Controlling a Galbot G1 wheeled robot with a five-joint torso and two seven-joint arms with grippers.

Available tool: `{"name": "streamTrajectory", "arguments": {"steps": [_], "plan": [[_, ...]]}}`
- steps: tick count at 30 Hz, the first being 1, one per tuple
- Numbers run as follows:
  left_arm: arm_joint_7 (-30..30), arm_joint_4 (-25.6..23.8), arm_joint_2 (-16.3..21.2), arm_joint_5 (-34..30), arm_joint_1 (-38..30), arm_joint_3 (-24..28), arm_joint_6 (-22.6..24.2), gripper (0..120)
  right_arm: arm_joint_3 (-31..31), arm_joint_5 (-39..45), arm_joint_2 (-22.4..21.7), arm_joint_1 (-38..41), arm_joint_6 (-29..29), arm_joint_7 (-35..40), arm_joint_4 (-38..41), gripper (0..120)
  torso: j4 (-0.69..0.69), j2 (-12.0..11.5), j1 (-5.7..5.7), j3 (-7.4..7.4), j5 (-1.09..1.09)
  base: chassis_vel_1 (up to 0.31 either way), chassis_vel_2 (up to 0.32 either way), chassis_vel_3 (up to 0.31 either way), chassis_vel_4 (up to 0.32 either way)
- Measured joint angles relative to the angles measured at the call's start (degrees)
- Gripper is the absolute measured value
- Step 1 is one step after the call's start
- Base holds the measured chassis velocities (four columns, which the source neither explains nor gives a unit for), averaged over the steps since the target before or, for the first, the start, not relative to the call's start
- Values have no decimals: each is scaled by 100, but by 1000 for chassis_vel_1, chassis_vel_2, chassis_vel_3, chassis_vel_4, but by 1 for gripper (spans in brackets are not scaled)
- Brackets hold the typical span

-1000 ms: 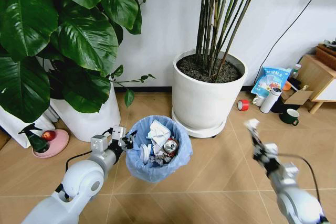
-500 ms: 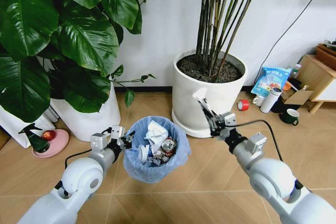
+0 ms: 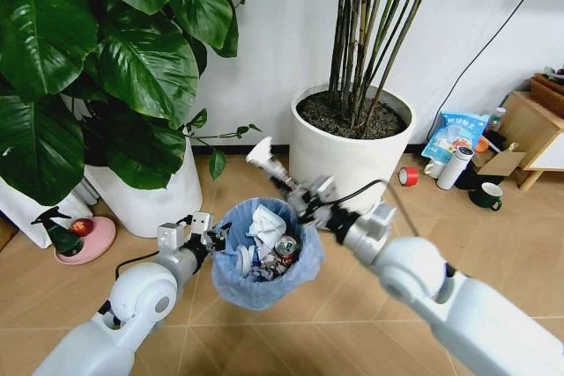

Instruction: Pick up the trash bin and place the garbage on the floor into it.

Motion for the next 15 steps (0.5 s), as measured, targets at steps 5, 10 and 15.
{"name": "streamTrajectory", "arguments": {"steps": [5, 10, 15], "plan": [[-5, -2, 9, -16, -5, -31, 2, 1, -286, -70, 57, 106, -93, 54, -159, 4, 0, 0, 0, 0, 0, 0, 0, 0, 0], [-1, -3, 12, -17, -5, -51, 2, 1, -332, -168, 50, 115, -124, 79, -288, 22, -1, 0, 0, 0, 1, 0, 0, 0, 0], [13, -2, 6, -17, -26, -49, 2, 1, -373, -195, 64, 146, -129, 92, -412, 42, 0, 1, 0, 0, 1, 0, 0, 0, 0]]}}
